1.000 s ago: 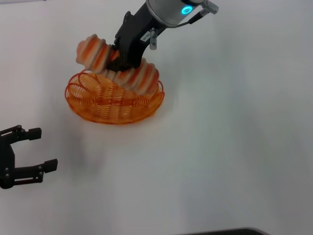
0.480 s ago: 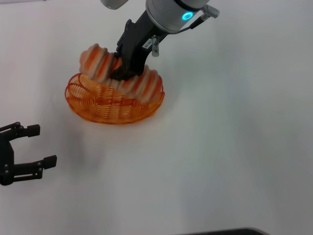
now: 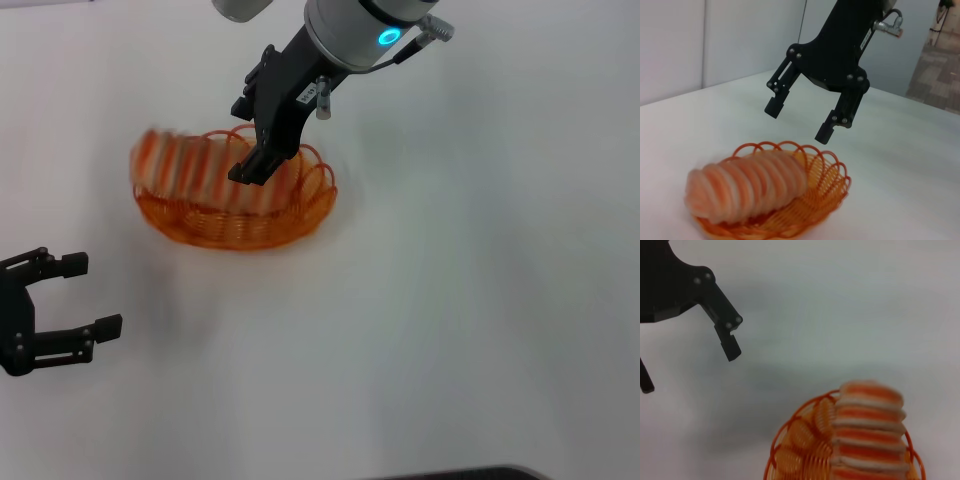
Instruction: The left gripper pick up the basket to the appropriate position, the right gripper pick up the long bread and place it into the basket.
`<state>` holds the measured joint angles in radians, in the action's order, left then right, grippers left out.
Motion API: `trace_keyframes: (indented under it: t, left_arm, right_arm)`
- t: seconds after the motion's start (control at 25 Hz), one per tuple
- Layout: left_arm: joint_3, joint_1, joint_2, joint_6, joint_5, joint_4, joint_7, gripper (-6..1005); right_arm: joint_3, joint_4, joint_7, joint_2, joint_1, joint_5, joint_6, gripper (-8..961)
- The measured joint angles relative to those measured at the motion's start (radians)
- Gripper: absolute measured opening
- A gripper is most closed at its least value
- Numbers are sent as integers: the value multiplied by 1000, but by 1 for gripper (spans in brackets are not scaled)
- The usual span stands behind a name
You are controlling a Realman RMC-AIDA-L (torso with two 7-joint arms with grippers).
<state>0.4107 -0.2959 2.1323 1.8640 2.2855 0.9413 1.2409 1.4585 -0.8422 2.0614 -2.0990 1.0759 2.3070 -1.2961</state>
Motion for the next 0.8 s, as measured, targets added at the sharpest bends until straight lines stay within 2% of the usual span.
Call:
trace_keyframes:
  t: [0.08,0.28,0.36,0.52,0.8]
  left_arm:
    - [-1,0,0,-4,0,-1,0,887]
    - [-2,-4,0,-16,0,-10,0,887]
    - [-2,-6,0,-23,0,-13,0,886]
    - [-3,-12,0,-30,0,-24,0,885]
    - [0,-13,1,-51,5,-39,-3,886]
  right_arm:
    - [-1,0,0,0,-1,2,0,780]
    - [-19,-3,-2,4,-21,-25,24,804]
    - [-46,-12,-26,7,-54,-84,42,809]
    - [-141,-37,-133,10,-157,-244,39,809]
    - [-306,-40,-320,13,-380,-472,-118,810]
